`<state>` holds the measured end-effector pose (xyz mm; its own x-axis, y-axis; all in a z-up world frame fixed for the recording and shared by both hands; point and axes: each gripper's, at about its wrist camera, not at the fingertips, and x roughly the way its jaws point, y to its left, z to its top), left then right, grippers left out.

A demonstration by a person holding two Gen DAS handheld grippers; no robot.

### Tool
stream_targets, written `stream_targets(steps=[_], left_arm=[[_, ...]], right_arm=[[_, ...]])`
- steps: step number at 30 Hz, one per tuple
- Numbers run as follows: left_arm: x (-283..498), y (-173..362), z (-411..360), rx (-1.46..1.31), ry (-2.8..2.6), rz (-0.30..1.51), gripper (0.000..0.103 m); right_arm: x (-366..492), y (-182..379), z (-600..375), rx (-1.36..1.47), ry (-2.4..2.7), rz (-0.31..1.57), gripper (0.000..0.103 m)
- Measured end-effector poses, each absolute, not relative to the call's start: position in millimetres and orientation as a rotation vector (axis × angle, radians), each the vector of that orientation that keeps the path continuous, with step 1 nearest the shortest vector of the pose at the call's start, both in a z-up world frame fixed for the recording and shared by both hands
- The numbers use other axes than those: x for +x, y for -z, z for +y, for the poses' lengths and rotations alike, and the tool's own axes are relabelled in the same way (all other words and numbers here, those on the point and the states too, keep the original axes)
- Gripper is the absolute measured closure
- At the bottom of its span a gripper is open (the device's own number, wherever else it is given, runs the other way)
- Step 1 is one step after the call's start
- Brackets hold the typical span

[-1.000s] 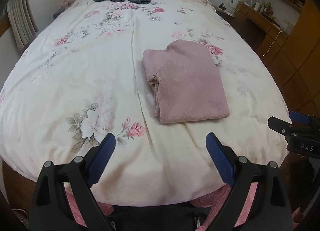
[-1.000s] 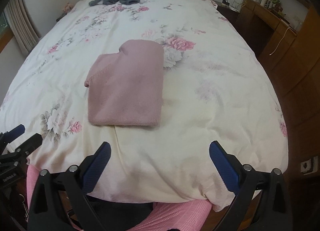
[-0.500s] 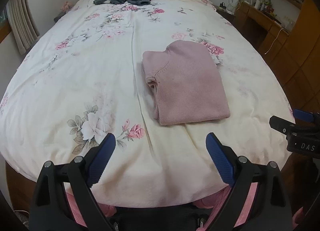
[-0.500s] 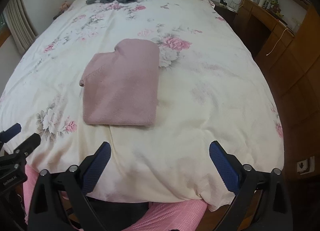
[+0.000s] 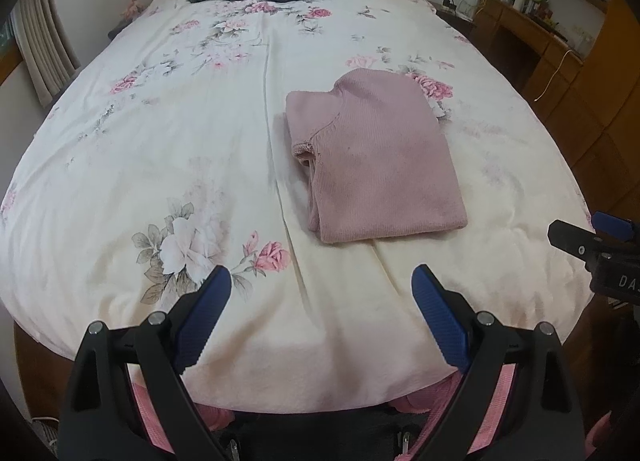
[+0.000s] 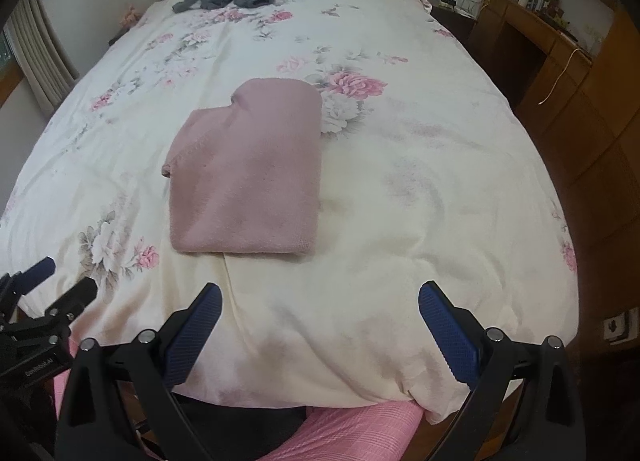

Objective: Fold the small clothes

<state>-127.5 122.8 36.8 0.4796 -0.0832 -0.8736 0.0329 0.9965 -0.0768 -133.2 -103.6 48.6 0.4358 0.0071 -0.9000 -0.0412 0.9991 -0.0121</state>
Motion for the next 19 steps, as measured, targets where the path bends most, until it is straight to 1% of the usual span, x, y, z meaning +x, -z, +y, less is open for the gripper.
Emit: stream_targets(steps=[19], left_arm=[[-128.2, -35.7, 122.8, -0.060, 0.061, 1.058, 0.012]], right_arm=[[-131.5, -46.9, -104.5, -0.004, -0.035, 1.135, 0.004]])
